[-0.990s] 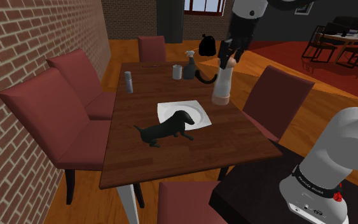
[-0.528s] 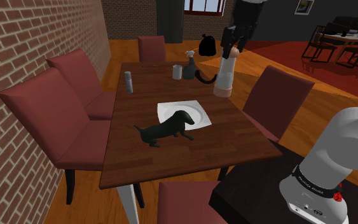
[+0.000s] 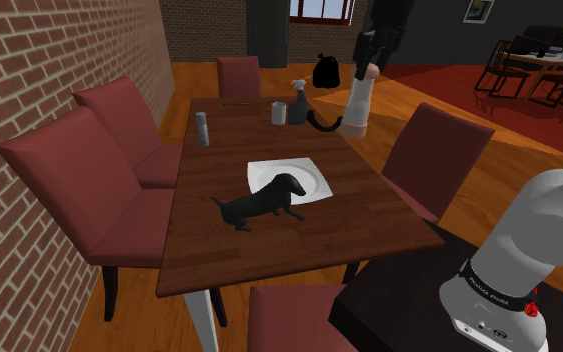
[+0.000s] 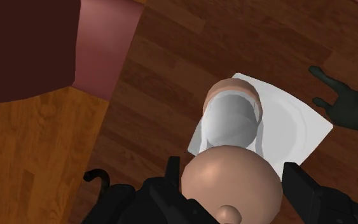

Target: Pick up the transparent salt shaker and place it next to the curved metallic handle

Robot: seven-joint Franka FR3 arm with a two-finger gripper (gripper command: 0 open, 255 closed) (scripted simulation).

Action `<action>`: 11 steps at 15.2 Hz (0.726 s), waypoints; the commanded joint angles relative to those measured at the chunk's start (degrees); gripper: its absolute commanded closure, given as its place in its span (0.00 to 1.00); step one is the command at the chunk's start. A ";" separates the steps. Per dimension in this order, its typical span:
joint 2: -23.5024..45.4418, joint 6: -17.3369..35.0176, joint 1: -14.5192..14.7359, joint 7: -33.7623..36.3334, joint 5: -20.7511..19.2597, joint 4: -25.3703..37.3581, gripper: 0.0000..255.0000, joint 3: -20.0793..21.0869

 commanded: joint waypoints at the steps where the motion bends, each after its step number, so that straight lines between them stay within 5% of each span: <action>1: 2.16 0.94 -0.88 -2.56 -0.76 1.65 1.00 -2.03; 11: 13.35 4.70 -4.61 -14.49 -1.85 11.03 1.00 -11.18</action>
